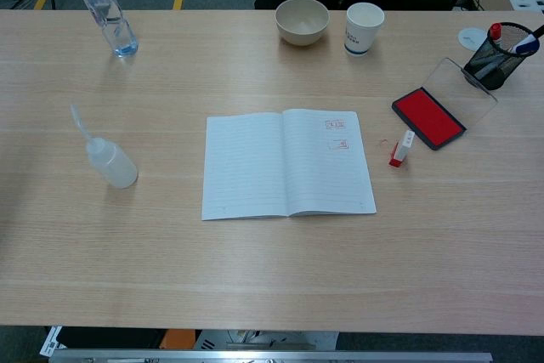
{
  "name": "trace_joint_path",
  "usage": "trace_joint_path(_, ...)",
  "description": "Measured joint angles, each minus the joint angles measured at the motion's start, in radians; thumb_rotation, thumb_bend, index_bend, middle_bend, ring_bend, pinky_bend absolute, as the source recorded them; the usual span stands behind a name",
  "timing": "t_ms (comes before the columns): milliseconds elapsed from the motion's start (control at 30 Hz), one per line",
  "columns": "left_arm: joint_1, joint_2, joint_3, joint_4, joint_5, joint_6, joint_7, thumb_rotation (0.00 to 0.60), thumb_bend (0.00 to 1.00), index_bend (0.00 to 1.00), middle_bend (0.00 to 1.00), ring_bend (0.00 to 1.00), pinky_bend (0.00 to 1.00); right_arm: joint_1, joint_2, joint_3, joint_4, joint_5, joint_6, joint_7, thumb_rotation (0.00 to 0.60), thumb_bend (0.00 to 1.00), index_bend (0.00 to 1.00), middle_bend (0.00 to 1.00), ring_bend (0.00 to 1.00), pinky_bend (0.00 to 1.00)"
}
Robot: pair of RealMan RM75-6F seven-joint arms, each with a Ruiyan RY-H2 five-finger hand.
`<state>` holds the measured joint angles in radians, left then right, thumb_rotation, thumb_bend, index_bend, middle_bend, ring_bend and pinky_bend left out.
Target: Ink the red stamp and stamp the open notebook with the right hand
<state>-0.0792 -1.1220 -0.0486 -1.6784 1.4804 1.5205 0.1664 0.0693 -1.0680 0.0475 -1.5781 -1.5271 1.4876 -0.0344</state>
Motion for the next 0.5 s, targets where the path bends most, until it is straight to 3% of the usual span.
trace_joint_path(500,0.0,-0.002,0.005,-0.03,0.015,0.001,0.031,0.6,0.34,0.17,0.17,0.1,0.09,0.065,0.016,0.009,0.011,-0.053,-0.054,0.04,0.6,0.32,0.44,0.46,0.37,0.4)
